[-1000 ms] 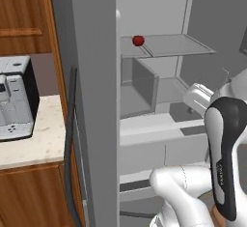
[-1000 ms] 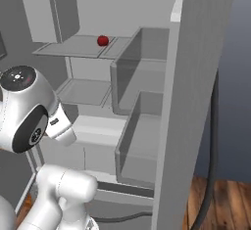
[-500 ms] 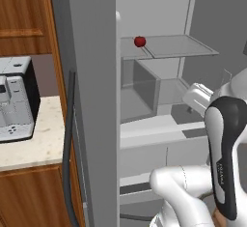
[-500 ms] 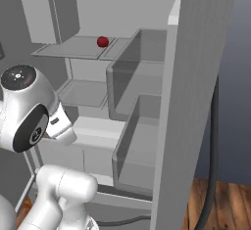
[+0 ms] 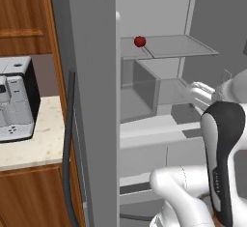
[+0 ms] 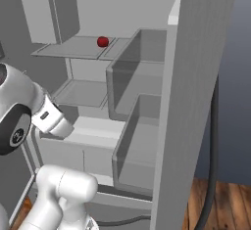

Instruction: Place the cold items (tomato and tangerine) from the fridge in one tupperware on the dining counter. Place the warm items (hot dog and kebab skewer) in the stove area in another tupperware.

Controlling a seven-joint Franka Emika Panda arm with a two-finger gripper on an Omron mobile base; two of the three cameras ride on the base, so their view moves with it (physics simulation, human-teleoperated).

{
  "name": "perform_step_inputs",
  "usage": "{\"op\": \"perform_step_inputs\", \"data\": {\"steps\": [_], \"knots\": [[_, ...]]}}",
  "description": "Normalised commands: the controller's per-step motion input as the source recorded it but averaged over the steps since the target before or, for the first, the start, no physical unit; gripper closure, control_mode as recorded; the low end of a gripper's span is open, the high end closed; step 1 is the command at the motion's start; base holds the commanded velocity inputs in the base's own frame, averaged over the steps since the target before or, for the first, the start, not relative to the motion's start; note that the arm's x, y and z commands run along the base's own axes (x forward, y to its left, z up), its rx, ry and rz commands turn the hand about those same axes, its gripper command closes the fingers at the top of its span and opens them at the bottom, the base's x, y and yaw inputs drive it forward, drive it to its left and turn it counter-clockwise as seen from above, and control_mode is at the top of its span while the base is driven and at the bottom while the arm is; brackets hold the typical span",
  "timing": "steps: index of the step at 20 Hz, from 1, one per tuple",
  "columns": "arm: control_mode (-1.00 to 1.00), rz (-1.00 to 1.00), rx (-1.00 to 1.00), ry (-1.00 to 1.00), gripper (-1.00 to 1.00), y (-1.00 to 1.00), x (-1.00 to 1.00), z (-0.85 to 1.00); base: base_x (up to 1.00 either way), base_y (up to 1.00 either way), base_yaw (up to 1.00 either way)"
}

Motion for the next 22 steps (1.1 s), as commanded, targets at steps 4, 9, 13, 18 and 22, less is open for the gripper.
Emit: {"op": "perform_step_inputs", "data": {"steps": [4, 9, 13, 18, 22], "knots": [[-1.00, 0.22, -0.61, -0.19, -1.00, 0.00, 0.33, 0.75, 0.00, 0.00, 0.00], [-1.00, 0.40, -0.21, -0.01, -1.00, -0.17, 0.62, 0.58, 0.00, 0.00, 0.00], [-1.00, 0.53, 0.00, 0.01, -1.00, -0.06, 0.84, 0.27, 0.00, 0.00, 0.00], [-1.00, 0.06, -0.03, 0.00, -1.00, 0.15, 0.60, 0.08, 0.00, 0.00, 0.00], [-1.00, -0.12, -0.18, 0.00, -1.00, 0.30, 0.63, 0.05, 0.00, 0.00, 0.00]]}}
